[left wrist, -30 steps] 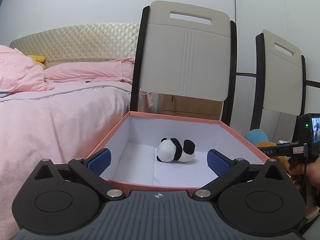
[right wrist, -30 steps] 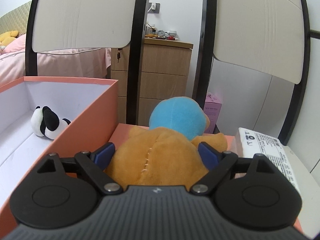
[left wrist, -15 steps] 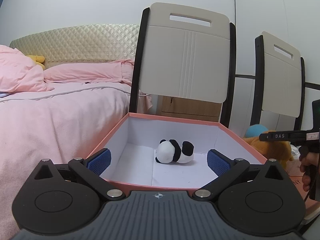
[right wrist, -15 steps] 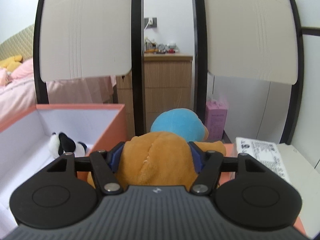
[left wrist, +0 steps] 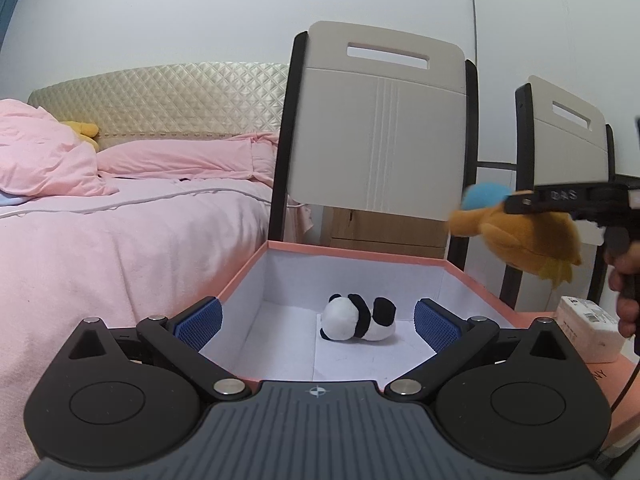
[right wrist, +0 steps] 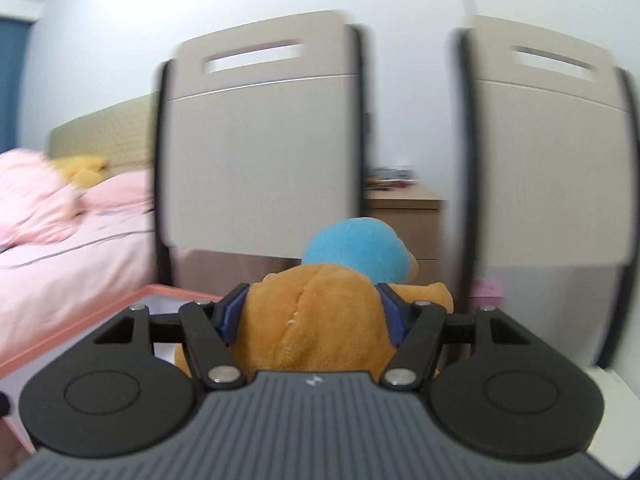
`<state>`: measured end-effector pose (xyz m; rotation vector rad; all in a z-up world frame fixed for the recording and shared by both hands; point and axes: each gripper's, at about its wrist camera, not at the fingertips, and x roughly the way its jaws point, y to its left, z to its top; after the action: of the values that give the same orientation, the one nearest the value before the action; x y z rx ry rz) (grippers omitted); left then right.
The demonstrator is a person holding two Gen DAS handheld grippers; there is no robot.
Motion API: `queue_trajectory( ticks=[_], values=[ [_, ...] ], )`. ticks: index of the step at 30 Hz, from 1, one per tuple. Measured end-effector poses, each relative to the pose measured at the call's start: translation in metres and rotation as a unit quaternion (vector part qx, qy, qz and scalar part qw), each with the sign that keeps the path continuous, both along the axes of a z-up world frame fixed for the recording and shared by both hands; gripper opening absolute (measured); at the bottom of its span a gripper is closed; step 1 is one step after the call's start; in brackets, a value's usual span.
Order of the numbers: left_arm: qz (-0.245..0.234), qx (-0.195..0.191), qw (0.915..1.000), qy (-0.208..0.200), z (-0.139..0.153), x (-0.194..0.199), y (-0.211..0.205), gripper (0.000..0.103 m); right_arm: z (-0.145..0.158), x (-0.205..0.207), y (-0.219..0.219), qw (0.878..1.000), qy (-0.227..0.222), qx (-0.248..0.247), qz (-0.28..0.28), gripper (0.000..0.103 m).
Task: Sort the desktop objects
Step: 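Carry the orange bear with the right gripper into the pink box and release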
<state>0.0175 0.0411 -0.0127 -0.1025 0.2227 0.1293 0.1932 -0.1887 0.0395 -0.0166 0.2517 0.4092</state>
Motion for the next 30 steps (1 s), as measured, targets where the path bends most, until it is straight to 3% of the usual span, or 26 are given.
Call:
queue_trajectory(
  ticks=[5,10,21,27,29,30],
  values=[
    [0.006,-0.01,0.9999,-0.009,0.004,-0.002,0.008,0.103,0.011,0.029,0.078,0.992,0.065,-0.042,0.1,0.067],
    [0.01,-0.021,0.9996,-0.012,0.006,-0.002,0.015,0.103,-0.01,0.054,0.149,0.974,0.127,-0.09,0.164,0.067],
    [0.006,-0.045,0.9989,-0.003,0.005,0.003,0.024,0.103,-0.073,0.084,0.22,0.948,0.203,-0.152,0.194,0.071],
    [0.004,-0.044,0.999,0.001,0.003,0.003,0.026,0.103,-0.074,0.09,0.218,0.939,0.236,-0.143,0.204,0.085],
    [0.002,-0.043,0.9991,0.0,0.003,0.002,0.025,0.103,-0.067,0.087,0.211,0.94,0.238,-0.129,0.206,0.102],
    [0.001,-0.042,0.9991,-0.001,0.003,0.001,0.024,0.103,-0.063,0.084,0.208,0.943,0.232,-0.122,0.205,0.103]
  ],
)
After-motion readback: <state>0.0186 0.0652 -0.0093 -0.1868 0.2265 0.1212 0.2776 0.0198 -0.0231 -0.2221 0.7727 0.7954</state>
